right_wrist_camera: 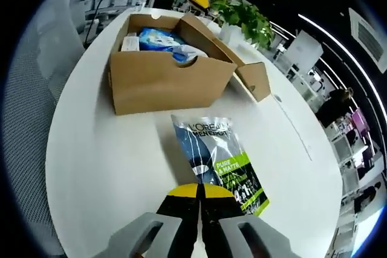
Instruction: Operate the shoe box by opening the lid, removing the specified soft item, and placing it in the target area until the item is outside and the box remains undamaged.
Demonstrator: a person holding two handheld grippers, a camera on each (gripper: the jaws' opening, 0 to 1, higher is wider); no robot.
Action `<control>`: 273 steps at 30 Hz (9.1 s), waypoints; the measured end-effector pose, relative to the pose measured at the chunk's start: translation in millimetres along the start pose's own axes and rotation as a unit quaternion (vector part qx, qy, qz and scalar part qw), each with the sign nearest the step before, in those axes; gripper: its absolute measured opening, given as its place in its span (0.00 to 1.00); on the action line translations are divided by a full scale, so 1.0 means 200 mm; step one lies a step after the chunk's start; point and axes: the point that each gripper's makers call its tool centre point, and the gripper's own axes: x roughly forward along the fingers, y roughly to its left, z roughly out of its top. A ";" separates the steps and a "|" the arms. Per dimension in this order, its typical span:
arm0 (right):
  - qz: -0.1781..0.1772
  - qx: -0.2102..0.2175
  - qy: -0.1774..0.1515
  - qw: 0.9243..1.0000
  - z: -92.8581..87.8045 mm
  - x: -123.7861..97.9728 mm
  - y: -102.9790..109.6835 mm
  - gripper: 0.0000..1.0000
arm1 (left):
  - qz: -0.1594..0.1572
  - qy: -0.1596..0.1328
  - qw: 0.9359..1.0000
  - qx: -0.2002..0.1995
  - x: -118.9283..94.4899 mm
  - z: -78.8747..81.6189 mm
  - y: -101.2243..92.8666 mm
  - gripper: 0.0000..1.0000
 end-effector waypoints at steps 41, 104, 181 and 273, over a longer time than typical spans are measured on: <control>0.001 0.027 0.004 1.000 0.01 -0.02 -0.08 0.05 | 0.092 0.014 0.996 -0.006 -0.38 -0.17 0.42 0.16; 0.075 0.171 -0.126 0.974 0.87 0.00 0.15 0.16 | 0.184 0.062 0.981 -0.024 -0.64 -0.59 0.61 0.09; 0.134 0.397 -0.040 0.907 1.12 0.43 0.35 0.00 | 0.208 0.035 0.977 -0.038 -0.64 -0.59 0.63 0.03; 0.069 0.406 -0.123 0.903 1.01 0.20 0.18 0.00 | 0.117 0.169 0.978 0.031 -0.28 -0.59 0.51 0.14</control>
